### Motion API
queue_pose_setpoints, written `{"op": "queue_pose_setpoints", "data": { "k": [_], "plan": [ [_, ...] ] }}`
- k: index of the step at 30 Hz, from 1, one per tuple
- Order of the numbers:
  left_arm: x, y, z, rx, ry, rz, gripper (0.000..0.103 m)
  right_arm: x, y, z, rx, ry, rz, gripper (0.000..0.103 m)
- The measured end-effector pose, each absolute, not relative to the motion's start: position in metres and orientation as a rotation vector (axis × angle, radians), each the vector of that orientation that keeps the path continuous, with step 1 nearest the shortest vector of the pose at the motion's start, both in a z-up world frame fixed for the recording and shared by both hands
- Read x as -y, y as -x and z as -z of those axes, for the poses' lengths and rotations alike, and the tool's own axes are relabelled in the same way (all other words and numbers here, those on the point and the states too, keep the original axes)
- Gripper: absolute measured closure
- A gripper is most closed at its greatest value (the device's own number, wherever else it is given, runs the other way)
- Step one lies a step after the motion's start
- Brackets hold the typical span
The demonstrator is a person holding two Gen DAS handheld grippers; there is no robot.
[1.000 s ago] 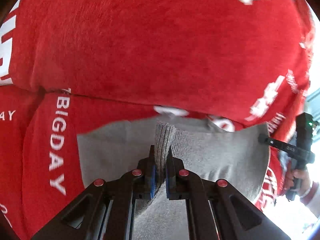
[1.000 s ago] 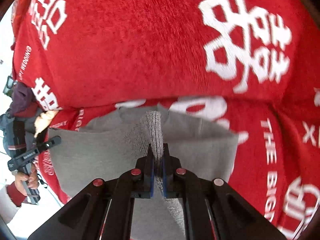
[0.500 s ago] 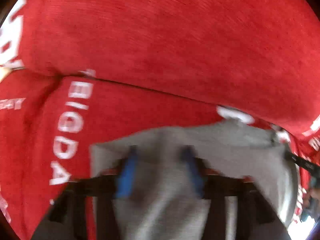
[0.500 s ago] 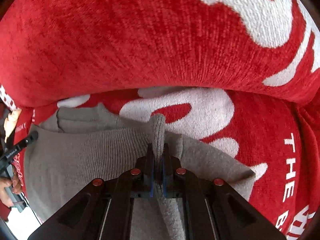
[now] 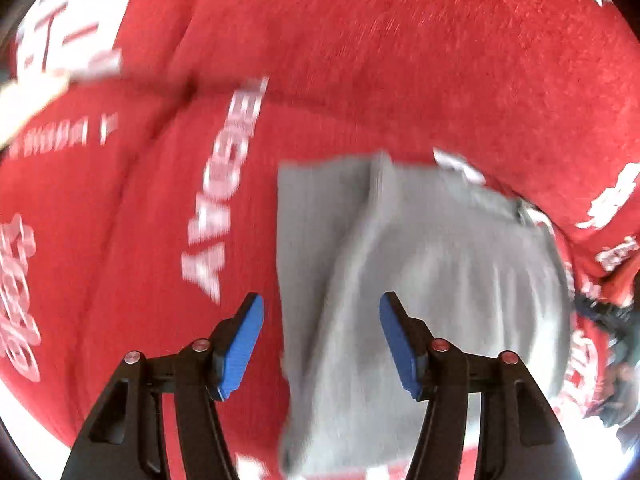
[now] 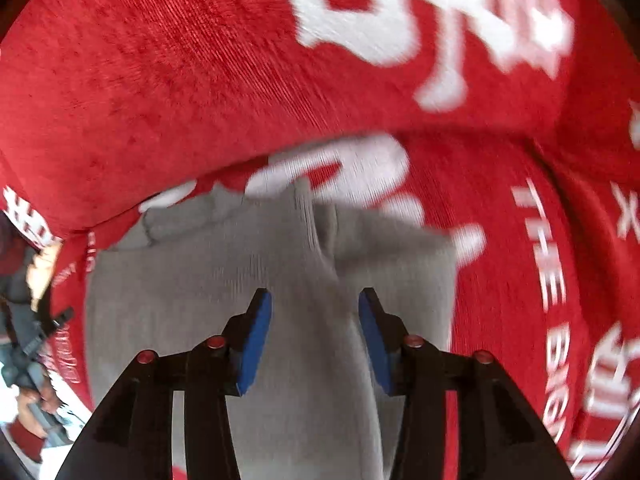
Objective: Fold small clothes
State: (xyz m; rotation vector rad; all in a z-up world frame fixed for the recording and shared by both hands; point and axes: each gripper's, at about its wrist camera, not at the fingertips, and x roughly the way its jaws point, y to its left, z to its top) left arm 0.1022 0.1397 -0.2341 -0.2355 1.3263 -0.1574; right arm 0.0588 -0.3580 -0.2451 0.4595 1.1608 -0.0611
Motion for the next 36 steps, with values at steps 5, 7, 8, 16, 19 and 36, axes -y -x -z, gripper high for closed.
{"op": "queue_pose_setpoints", "data": {
  "k": [5, 7, 8, 16, 19, 36],
  "plan": [
    [-0.152, -0.034, 0.245, -1.419, 0.438, 0.15, 0.042, 0.373, 0.026, 0.254, -1.16, -0.697, 0.089, 0.054],
    [-0.158, -0.011, 0.254, -1.447, 0.565, 0.149, 0.042, 0.379, 0.071, 0.258, -1.128, -0.815, 0.114, 0.053],
    [-0.159, -0.005, 0.256, -1.451, 0.606, 0.144, 0.042, 0.379, 0.083, 0.259, -1.119, -0.849, 0.123, 0.052],
    [-0.158, 0.011, 0.291, -1.41, 0.965, 0.08, 0.042, 0.364, 0.143, 0.311, -1.067, -1.212, 0.062, 0.05],
    [-0.159, 0.009, 0.293, -1.369, 1.005, 0.051, 0.042, 0.359, 0.139, 0.324, -1.036, -1.282, 0.035, 0.05],
    [-0.18, 0.022, 0.288, -1.366, 0.754, 0.048, 0.088, 0.365, 0.13, 0.327, -1.061, -1.176, 0.06, 0.095]
  ]
}}
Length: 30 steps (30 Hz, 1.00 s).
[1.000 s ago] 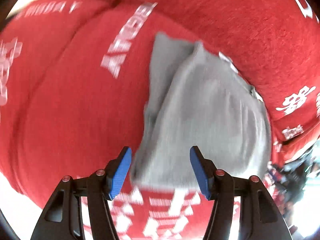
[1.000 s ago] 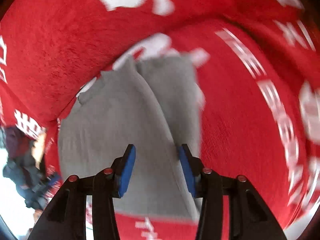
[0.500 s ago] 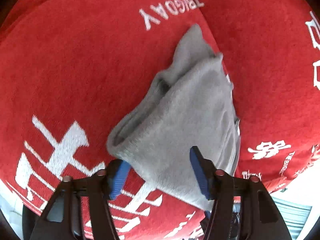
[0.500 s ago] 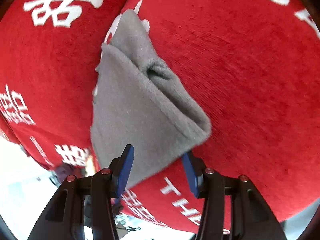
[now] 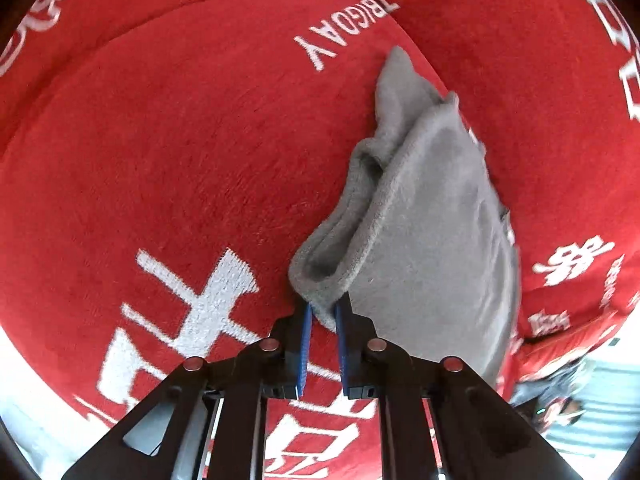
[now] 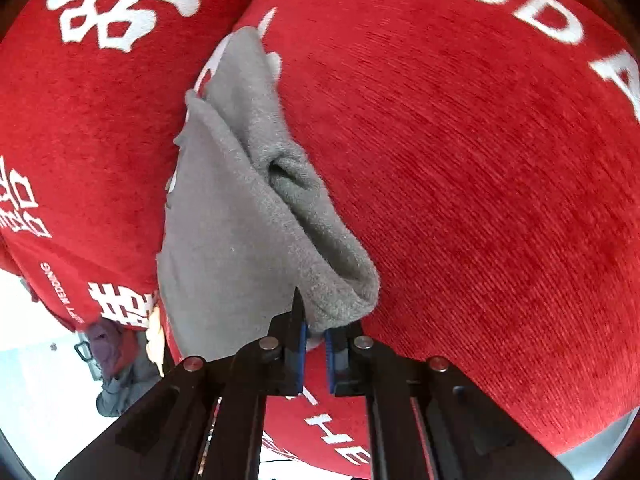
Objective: Fold small clothes
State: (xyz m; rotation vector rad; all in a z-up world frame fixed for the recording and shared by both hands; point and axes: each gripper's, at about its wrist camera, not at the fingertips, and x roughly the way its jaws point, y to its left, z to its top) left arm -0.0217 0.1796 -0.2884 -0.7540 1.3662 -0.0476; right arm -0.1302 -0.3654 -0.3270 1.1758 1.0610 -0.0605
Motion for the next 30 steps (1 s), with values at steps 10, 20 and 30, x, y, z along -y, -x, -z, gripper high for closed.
{"op": "queue_pose_setpoints", "data": {
  "k": [10, 20, 30],
  "plan": [
    [-0.155, 0.014, 0.254, -1.374, 0.421, -0.043, 0.017, 0.335, 0.125, 0.3, -1.176, -1.051, 0.036, 0.089],
    [-0.148, 0.01, 0.254, -1.403, 0.23, -0.089, 0.017, 0.253, 0.096, 0.287, -1.273, -0.898, -0.118, 0.052],
    [-0.151, 0.005, 0.269, -1.459, 0.228, -0.08, 0.017, 0.159, 0.06, 0.308, -1.352, -0.894, -0.33, 0.045]
  ]
}}
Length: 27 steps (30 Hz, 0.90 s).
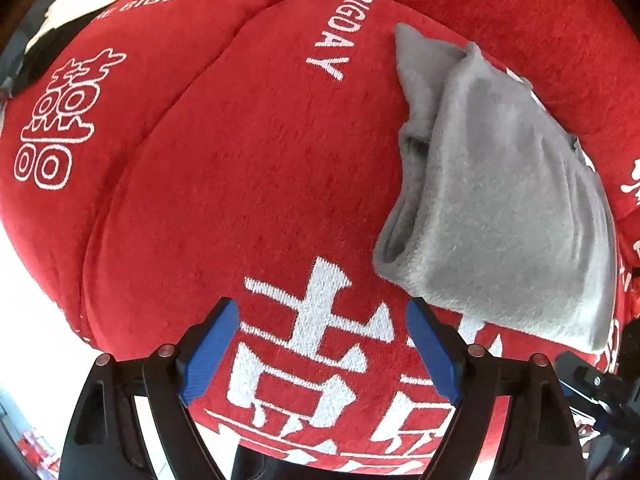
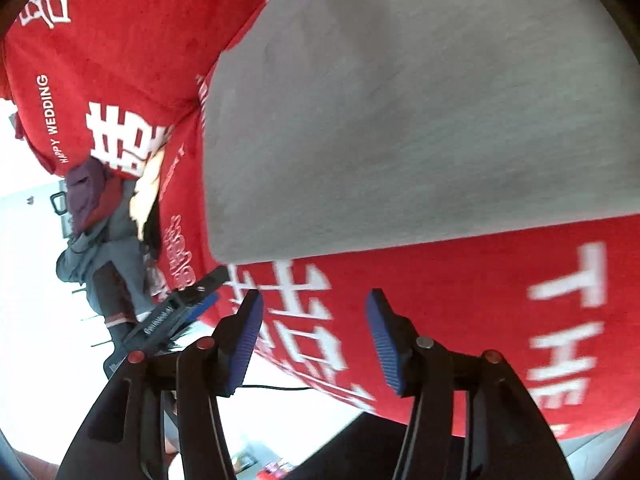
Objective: Fold small clothes
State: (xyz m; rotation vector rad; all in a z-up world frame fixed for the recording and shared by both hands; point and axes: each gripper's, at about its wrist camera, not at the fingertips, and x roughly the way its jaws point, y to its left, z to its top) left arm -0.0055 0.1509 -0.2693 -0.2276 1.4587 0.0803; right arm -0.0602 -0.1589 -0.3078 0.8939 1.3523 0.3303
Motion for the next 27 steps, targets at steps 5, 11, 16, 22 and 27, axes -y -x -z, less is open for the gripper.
{"op": "queue_pose_setpoints", "data": {
  "k": [5, 11, 16, 22, 27],
  "plan": [
    [-0.155, 0.011, 0.266, -1.45, 0.237, -0.05, 0.017, 0.126, 0.048, 0.325, -1.365, -0.987, -0.379, 0.045],
    [-0.159, 0.019, 0.265, -1.454, 0.248, -0.035, 0.017, 0.104, 0.035, 0.34, -1.369, -1.071, -0.384, 0.045],
    [-0.167, 0.023, 0.266, -1.456, 0.293, -0.024, 0.017, 0.101, 0.026, 0.347, -1.329, -1.155, -0.368, 0.045],
    [-0.185, 0.029, 0.266, -1.437, 0.328, -0.044, 0.017, 0.1, 0.02, 0.359, -1.293, -1.289, -0.374, 0.054],
    [-0.193, 0.034, 0.265, -1.443, 0.343, -0.019, 0.017, 0.097, 0.018, 0.361, -1.272, -1.29, -0.372, 0.093]
  ]
}}
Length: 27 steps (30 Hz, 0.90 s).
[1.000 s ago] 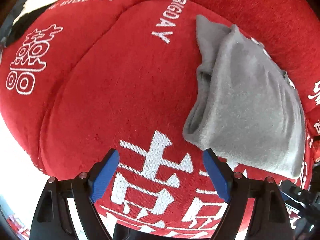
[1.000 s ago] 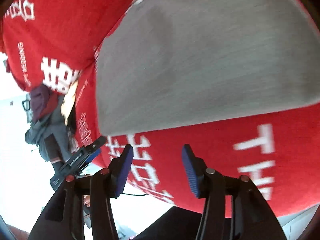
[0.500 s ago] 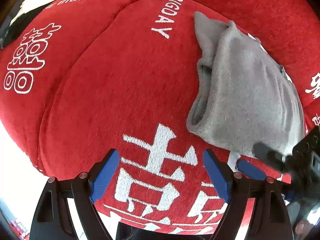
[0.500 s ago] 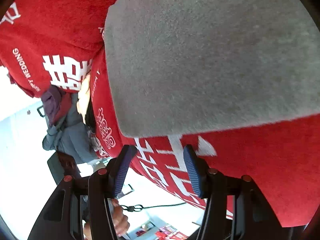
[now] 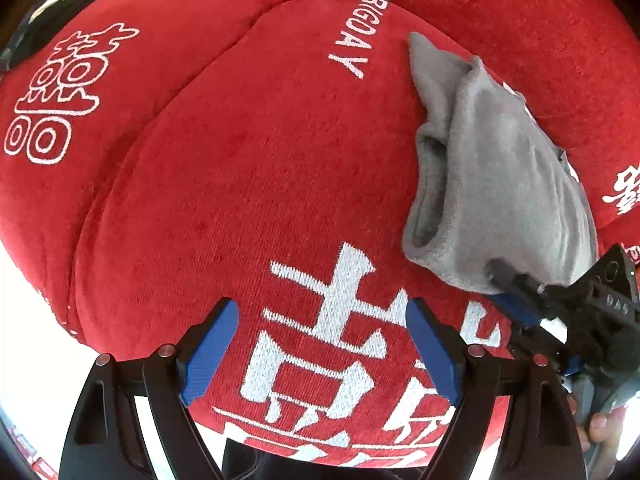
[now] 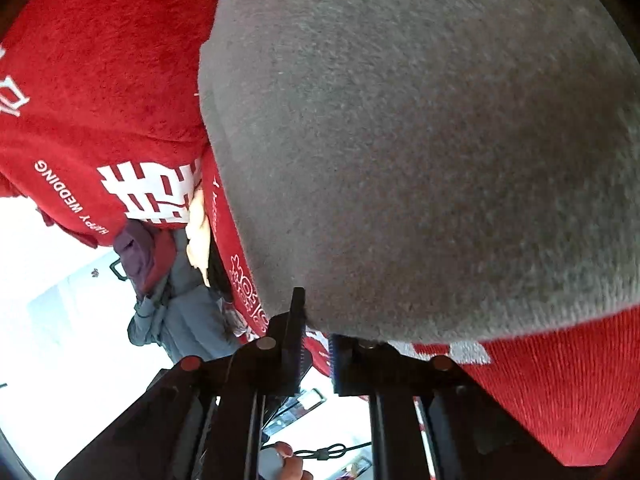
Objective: Fold small clothes
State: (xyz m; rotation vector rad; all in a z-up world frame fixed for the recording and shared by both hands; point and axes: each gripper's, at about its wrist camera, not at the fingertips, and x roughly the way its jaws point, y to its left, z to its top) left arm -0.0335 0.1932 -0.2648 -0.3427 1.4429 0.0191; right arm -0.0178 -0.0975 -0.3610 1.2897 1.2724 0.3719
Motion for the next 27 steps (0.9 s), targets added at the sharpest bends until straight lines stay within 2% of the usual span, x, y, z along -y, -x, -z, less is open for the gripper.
{"op": "queue_pose_setpoints", "data": {
  "k": [5, 11, 13, 15, 17, 21, 27],
  "plan": [
    [-0.198, 0.036, 0.268, -1.456, 0.39, 0.0, 0.017, 0.079, 0.015, 0.354, -1.376, -1.052, -0.415, 0.094],
    [-0.193, 0.033, 0.267, -1.453, 0.471, 0.058, 0.017, 0.067, 0.018, 0.356, -1.458, -0.958, -0.423, 0.093],
    [-0.192, 0.032, 0.268, -1.45, 0.503, 0.081, 0.017, 0.068, 0.021, 0.353, -1.467, -0.935, -0.428, 0.087],
    [-0.191, 0.03, 0.269, -1.449, 0.535, 0.099, 0.017, 0.074, 0.025, 0.348, -1.453, -0.92, -0.422, 0.055],
    [-0.188, 0.031, 0.27, -1.449, 0.579, 0.12, 0.017, 0.085, 0.029, 0.344, -1.415, -0.944, -0.425, 0.047],
    [-0.179, 0.029, 0.272, -1.441, 0.66, 0.156, 0.017, 0.107, 0.03, 0.342, -1.341, -1.04, -0.369, 0.047],
    [-0.162, 0.021, 0.277, -1.438, 0.755, 0.234, 0.017, 0.129, 0.037, 0.365, -1.25, -1.358, -0.263, 0.048]
  ]
}}
